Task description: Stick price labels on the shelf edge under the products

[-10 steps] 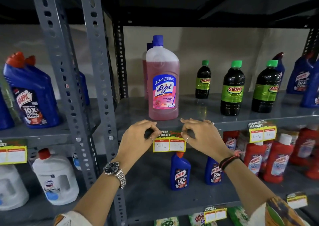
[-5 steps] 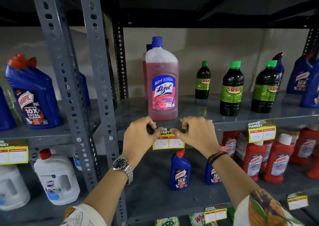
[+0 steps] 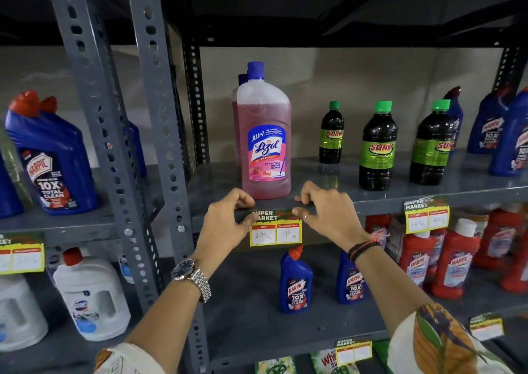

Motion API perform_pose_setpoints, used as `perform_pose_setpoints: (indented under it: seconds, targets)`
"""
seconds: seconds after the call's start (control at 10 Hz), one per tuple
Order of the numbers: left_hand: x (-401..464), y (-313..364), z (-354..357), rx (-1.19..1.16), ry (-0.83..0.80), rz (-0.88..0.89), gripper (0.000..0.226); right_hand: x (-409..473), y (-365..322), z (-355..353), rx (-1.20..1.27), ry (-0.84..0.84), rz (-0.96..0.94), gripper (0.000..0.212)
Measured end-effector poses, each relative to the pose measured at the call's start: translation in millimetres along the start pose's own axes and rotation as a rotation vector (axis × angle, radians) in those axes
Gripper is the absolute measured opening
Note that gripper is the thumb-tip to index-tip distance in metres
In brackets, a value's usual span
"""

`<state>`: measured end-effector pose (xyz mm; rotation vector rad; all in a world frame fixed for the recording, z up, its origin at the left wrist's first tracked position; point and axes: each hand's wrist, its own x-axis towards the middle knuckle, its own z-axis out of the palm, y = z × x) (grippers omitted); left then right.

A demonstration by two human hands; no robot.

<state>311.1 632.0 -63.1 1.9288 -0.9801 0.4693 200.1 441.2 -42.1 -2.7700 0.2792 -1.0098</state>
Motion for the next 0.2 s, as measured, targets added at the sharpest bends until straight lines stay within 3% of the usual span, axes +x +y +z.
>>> perform_pose_setpoints:
  seconds: [0.1,0.2]
  targets:
    - [-0.1,-3.7,-7.1,0.000,-0.069,-0.007,0.035,0.1,1.6,-2.8,-0.001,-0.041,-0.023,0.028]
    - [0.5,1.2,-18.4,-0.029,-0.142,-0.050,0.029,-1.3,-0.3,-8.0,-0.022,-0.021,-0.003,0.019]
